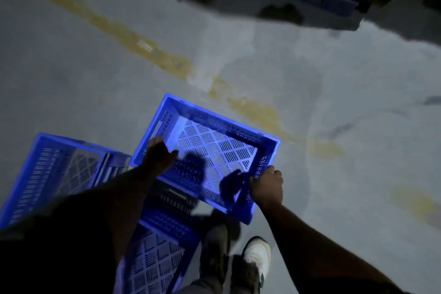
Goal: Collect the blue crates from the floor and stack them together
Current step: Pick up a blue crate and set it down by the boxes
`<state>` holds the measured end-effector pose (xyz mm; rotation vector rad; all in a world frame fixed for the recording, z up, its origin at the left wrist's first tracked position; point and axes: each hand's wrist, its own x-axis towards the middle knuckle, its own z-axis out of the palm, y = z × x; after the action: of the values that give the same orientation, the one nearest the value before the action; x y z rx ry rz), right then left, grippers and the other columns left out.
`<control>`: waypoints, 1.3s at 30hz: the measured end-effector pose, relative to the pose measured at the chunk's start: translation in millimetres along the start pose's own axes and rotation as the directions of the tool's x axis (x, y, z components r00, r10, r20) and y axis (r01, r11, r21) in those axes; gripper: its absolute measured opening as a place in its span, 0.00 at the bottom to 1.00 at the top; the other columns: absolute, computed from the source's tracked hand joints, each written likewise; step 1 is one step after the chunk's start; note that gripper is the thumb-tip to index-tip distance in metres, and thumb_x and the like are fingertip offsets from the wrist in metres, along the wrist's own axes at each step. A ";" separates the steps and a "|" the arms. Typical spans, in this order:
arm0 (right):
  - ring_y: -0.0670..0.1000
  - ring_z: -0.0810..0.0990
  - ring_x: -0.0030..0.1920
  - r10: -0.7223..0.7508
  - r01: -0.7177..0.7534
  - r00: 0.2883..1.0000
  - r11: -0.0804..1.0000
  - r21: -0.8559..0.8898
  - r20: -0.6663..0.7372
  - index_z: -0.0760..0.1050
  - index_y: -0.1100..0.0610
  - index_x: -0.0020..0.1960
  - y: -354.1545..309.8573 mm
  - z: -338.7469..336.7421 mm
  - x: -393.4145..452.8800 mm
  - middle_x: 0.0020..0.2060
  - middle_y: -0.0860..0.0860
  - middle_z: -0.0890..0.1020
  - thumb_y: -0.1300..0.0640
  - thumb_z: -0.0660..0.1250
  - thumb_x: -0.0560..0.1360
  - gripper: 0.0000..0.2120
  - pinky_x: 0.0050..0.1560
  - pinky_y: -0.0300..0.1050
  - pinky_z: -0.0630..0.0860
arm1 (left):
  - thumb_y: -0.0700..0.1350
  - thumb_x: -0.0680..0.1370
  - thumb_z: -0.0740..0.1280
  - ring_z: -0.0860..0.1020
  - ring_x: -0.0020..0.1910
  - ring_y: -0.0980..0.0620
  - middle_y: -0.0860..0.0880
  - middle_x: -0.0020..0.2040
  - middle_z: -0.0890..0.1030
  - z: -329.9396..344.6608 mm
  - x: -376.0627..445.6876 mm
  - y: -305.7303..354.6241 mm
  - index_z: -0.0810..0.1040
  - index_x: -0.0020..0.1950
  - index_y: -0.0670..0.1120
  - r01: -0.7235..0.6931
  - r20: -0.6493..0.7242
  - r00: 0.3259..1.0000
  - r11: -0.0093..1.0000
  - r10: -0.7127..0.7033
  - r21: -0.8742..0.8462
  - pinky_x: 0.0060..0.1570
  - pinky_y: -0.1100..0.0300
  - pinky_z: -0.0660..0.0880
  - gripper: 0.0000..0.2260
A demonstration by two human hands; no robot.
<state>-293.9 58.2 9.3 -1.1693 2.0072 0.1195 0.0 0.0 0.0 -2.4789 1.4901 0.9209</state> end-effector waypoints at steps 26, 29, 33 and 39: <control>0.73 0.72 0.61 0.211 -0.175 0.878 0.977 0.122 -0.430 0.74 0.71 0.52 44.9 100.4 101.4 0.66 0.74 0.68 0.62 0.57 0.74 0.15 0.56 0.65 0.72 | 0.50 0.69 0.71 0.70 0.62 0.36 0.39 0.62 0.71 89.3 82.4 -26.2 0.74 0.60 0.43 0.303 -0.186 0.942 0.947 -0.279 0.110 0.61 0.44 0.71 0.22; 0.68 0.62 0.73 0.284 -0.282 0.835 0.956 0.077 -0.471 0.72 0.68 0.60 84.2 75.8 121.4 0.73 0.70 0.61 0.63 0.62 0.76 0.15 0.67 0.66 0.62 | 0.46 0.67 0.73 0.74 0.56 0.35 0.39 0.57 0.72 109.4 52.1 -4.1 0.72 0.58 0.41 0.088 -0.229 0.971 0.995 -0.075 0.047 0.52 0.44 0.75 0.22; 0.65 0.60 0.75 0.209 -0.283 0.880 0.952 -0.116 -0.427 0.71 0.67 0.63 125.0 69.0 111.5 0.74 0.67 0.62 0.59 0.71 0.71 0.24 0.71 0.65 0.58 | 0.40 0.67 0.69 0.75 0.54 0.36 0.42 0.55 0.71 138.4 10.7 26.4 0.72 0.56 0.45 0.002 -0.175 0.984 0.992 -0.025 -0.129 0.54 0.43 0.73 0.18; 0.69 0.64 0.70 0.196 -0.221 0.873 0.975 -0.003 -0.446 0.71 0.71 0.61 155.1 79.3 79.6 0.68 0.71 0.67 0.63 0.73 0.68 0.25 0.70 0.67 0.62 | 0.41 0.73 0.61 0.77 0.59 0.37 0.38 0.60 0.78 164.4 -22.5 59.2 0.67 0.69 0.43 -0.002 -0.201 0.976 0.926 -0.080 -0.377 0.57 0.47 0.72 0.23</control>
<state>-387.4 126.3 -143.4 -1.0770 2.5487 0.0132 -129.5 50.0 -108.6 -2.9536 1.4273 1.0487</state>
